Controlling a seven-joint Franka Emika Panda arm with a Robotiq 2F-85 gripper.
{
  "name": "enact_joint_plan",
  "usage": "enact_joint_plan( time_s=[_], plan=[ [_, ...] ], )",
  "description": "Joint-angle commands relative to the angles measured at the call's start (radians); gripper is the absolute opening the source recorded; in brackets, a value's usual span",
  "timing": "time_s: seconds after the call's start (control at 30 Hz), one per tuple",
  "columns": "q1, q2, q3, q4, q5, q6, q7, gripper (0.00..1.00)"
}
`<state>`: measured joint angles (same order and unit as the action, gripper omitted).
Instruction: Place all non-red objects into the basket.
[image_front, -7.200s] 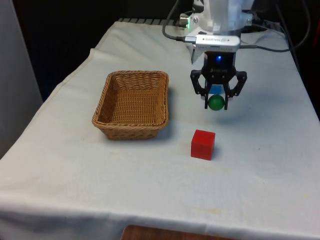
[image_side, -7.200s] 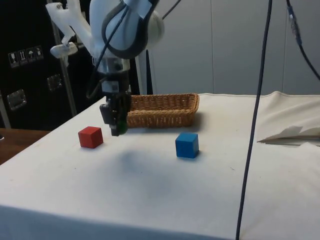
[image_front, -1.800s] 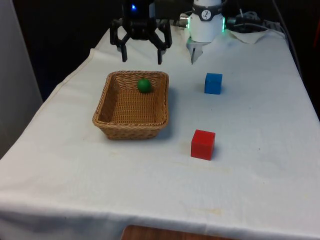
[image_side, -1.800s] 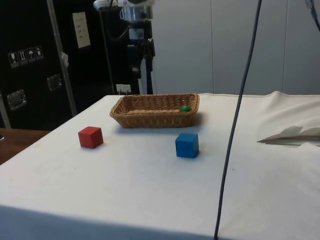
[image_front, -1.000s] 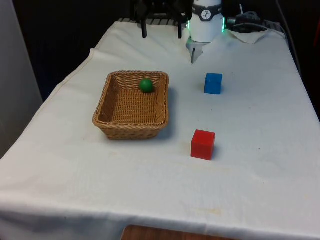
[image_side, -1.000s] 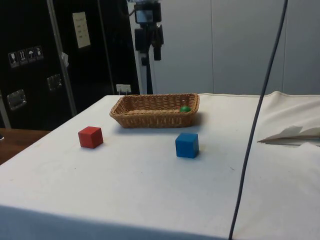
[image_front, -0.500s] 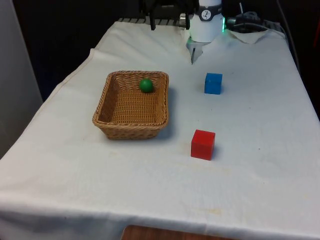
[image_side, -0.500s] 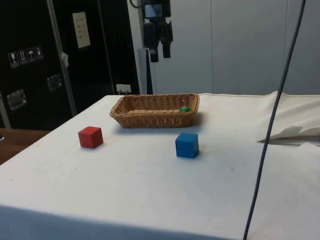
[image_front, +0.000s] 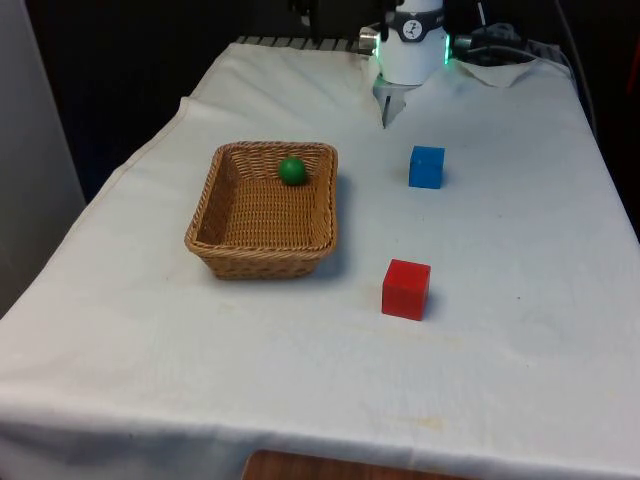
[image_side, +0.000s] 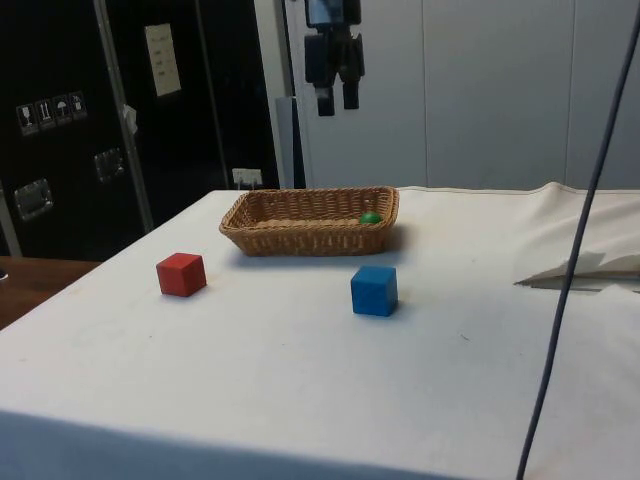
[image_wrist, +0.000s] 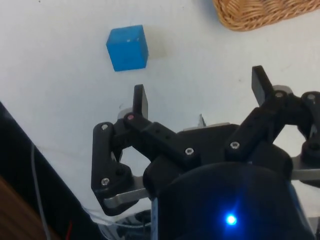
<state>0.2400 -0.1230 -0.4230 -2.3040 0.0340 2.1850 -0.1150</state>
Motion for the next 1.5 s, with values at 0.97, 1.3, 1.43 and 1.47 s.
enact_joint_plan(
  time_s=[0.97,1.3,1.43,1.47],
  plan=[
    [-0.004,-0.247,0.059,-0.196,-0.126,-0.011,0.150,1.00],
    [0.000,-0.299,0.098,-0.260,-0.119,-0.005,0.201,1.00],
    [0.001,-0.304,0.121,-0.281,-0.114,0.003,0.227,1.00],
    [0.000,-0.301,0.117,-0.275,-0.114,-0.005,0.216,1.00]
  ],
)
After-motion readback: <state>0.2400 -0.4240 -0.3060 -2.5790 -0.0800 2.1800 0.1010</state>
